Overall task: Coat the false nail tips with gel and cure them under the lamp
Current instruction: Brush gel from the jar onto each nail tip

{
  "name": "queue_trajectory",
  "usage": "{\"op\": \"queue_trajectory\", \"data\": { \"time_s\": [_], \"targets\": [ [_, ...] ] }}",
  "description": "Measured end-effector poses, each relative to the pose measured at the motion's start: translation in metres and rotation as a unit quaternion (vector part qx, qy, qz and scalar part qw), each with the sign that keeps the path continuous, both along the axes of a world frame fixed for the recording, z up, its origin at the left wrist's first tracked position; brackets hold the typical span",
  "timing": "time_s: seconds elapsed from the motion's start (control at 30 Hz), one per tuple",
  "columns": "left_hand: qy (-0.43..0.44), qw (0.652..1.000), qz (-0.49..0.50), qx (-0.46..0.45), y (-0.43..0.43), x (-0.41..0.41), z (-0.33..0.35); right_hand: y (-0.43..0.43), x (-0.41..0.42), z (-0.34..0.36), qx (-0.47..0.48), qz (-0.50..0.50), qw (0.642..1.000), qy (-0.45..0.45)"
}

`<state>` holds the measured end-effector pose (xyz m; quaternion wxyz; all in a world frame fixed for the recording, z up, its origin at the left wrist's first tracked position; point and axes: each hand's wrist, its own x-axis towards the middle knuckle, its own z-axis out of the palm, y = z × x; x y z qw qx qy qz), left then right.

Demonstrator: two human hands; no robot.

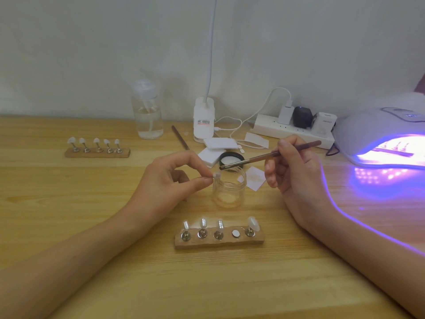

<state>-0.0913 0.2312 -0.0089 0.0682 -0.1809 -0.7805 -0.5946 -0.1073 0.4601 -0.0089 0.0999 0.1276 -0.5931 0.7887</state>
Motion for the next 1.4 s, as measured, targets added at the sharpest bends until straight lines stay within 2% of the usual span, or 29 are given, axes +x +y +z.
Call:
{"op": "queue_trajectory", "data": {
  "time_s": [0.13, 0.3, 0.47, 0.6, 0.77, 0.93, 1.1, 1.27, 1.4],
  "targets": [
    [-0.003, 1.000, 0.004, -0.002, -0.0008, -0.0012, -0.0010, -0.0020, 0.0005, 0.0002, 0.003, 0.035, 0.999, 0.011],
    [-0.011, 1.000, 0.008, -0.005, -0.0007, -0.0003, -0.0017, 0.0013, -0.0003, -0.0006, 0.011, -0.013, 1.000, -0.006],
    [-0.019, 1.000, 0.008, -0.005, -0.0001, 0.0008, -0.0011, -0.0022, 0.0018, 0.0012, 0.020, 0.023, 0.999, 0.015],
    [-0.025, 1.000, 0.007, -0.006, 0.0003, 0.0022, 0.0000, 0.0011, 0.0015, 0.0005, 0.026, -0.025, 0.999, 0.000],
    [-0.028, 1.000, 0.008, -0.007, -0.0001, 0.0030, 0.0003, -0.0024, 0.0026, 0.0015, 0.018, 0.024, 0.999, 0.019],
    [-0.033, 0.999, 0.005, -0.002, 0.0007, 0.0026, 0.0005, 0.0009, 0.0022, 0.0004, 0.017, -0.022, 1.000, 0.000],
    [-0.035, 0.999, 0.009, -0.001, 0.0009, 0.0022, 0.0002, -0.0023, 0.0025, 0.0010, 0.006, 0.026, 1.000, 0.013],
    [-0.031, 1.000, 0.003, -0.003, 0.0007, 0.0026, 0.0000, 0.0006, 0.0030, 0.0008, 0.017, -0.021, 1.000, -0.006],
    [-0.030, 1.000, 0.003, -0.004, 0.0004, 0.0022, -0.0006, -0.0028, 0.0041, 0.0028, 0.007, 0.013, 1.000, 0.023]
  ]
}}
